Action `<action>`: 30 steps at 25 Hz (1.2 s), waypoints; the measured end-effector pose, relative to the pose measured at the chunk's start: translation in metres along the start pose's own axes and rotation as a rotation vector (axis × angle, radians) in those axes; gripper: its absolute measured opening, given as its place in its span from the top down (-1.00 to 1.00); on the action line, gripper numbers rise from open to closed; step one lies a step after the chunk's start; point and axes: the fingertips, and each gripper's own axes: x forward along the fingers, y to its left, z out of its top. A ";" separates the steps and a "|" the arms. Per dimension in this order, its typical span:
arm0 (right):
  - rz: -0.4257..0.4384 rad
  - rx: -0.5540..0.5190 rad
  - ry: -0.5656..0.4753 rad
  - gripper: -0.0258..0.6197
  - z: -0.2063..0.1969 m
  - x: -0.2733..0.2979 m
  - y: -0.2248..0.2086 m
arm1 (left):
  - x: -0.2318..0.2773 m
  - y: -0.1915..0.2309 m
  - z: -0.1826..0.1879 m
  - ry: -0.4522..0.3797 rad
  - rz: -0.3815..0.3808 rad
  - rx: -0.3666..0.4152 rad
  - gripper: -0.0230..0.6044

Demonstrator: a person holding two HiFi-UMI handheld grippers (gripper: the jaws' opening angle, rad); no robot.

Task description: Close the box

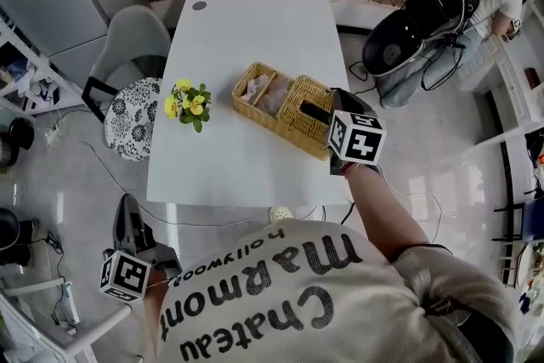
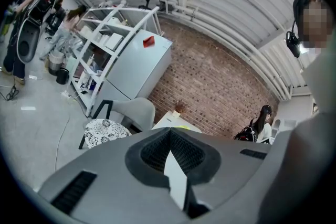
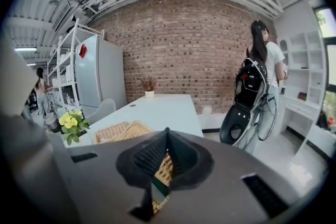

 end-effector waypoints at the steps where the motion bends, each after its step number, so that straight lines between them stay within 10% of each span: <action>1: -0.001 -0.001 0.001 0.89 -0.001 0.001 -0.001 | -0.001 0.000 0.000 -0.003 0.001 0.001 0.93; 30: -0.021 -0.012 0.077 0.89 -0.021 0.029 -0.004 | -0.009 0.008 -0.002 -0.003 0.066 -0.008 0.93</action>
